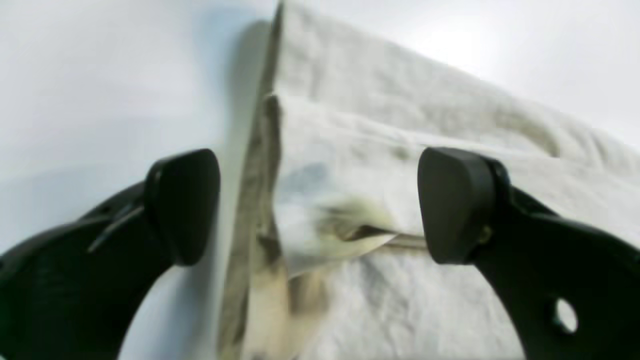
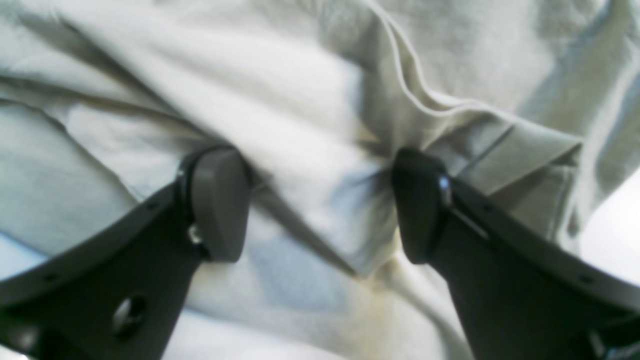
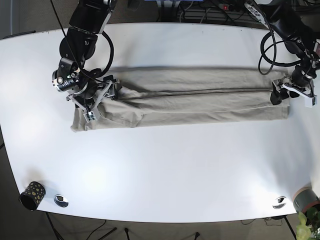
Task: Fold the T-shirt properly
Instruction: 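Grasp the strip's ends with both grippers, right gripper holding its end, then carry the strip end with the left gripper toward the right gripper, then grasp the doubled strip with both grippers and fold it toward the middle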
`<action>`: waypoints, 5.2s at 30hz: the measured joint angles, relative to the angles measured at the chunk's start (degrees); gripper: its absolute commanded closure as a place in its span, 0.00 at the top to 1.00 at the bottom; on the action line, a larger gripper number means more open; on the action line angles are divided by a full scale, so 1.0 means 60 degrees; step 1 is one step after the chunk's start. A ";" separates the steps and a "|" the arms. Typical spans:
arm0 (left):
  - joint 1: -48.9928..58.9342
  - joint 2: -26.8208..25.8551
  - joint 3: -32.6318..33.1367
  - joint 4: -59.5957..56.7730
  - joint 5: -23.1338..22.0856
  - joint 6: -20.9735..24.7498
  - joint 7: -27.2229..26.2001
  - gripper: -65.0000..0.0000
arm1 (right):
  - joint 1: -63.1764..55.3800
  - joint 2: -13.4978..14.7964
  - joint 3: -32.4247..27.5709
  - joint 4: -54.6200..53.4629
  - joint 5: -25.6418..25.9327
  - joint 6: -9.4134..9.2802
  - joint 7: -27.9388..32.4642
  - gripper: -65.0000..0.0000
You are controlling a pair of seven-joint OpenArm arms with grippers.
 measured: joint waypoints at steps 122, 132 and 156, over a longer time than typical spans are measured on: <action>0.1031 0.1297 0.6488 0.2973 0.0390 0.0149 0.0827 0.00 | 0.1829 0.2481 0.4419 -0.4583 0.4900 -0.0076 -0.2073 0.66; 0.1137 0.1100 0.6455 0.3381 0.0350 0.0080 0.0969 0.00 | 0.1049 0.1064 0.3104 -0.2747 0.5089 0.0000 -0.2175 0.65; 0.0892 0.0809 0.5344 0.1923 -0.0055 0.0007 0.0175 0.00 | 0.0852 0.1249 0.2182 -0.2186 0.4717 -0.0029 -0.1494 0.00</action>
